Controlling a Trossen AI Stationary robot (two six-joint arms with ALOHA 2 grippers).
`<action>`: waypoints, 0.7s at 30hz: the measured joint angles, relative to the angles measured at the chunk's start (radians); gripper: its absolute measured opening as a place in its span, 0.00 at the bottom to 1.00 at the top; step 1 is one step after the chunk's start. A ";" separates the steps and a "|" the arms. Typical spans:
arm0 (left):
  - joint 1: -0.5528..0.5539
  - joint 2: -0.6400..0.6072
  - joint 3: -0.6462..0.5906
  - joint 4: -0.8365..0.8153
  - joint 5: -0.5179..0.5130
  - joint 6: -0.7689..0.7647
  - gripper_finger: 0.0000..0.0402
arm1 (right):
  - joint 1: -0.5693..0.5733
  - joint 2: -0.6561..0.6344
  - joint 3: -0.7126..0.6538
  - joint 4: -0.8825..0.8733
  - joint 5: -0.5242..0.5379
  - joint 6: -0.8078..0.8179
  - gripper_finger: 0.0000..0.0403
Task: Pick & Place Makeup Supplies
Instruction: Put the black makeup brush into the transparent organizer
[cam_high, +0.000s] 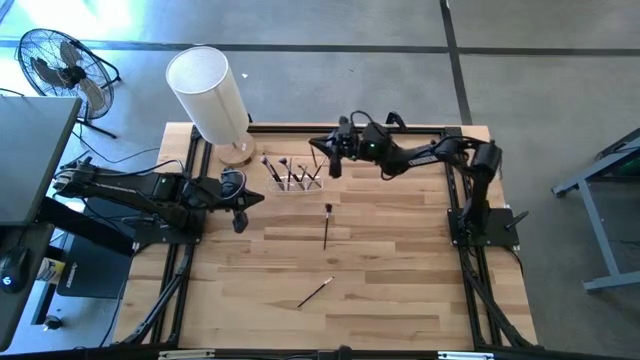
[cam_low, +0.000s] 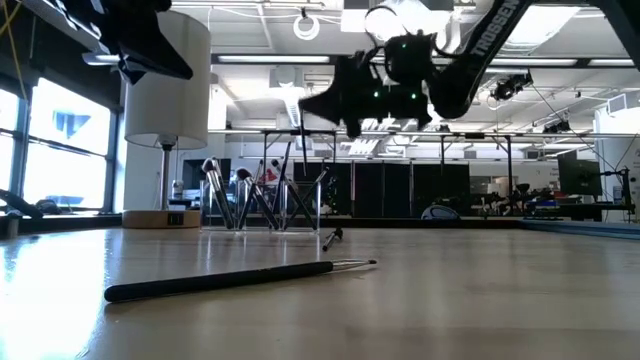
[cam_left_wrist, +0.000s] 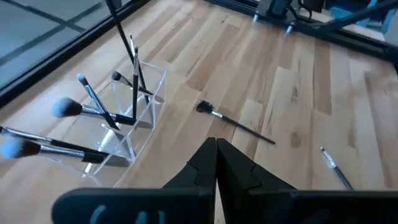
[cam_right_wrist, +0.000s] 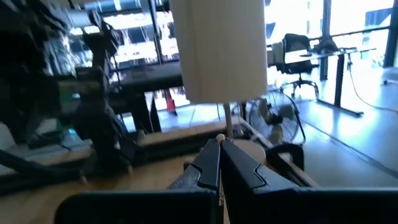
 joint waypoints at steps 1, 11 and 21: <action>0.000 0.000 0.000 -0.001 0.000 -0.013 0.00 | -0.002 0.008 0.002 -0.016 0.001 -0.010 0.00; 0.000 0.000 0.000 -0.001 0.000 -0.033 0.00 | 0.021 0.009 0.000 -0.246 0.148 -0.013 0.10; 0.000 0.000 0.000 -0.001 -0.035 -0.057 0.20 | 0.060 -0.168 0.000 -0.536 0.163 -0.001 0.31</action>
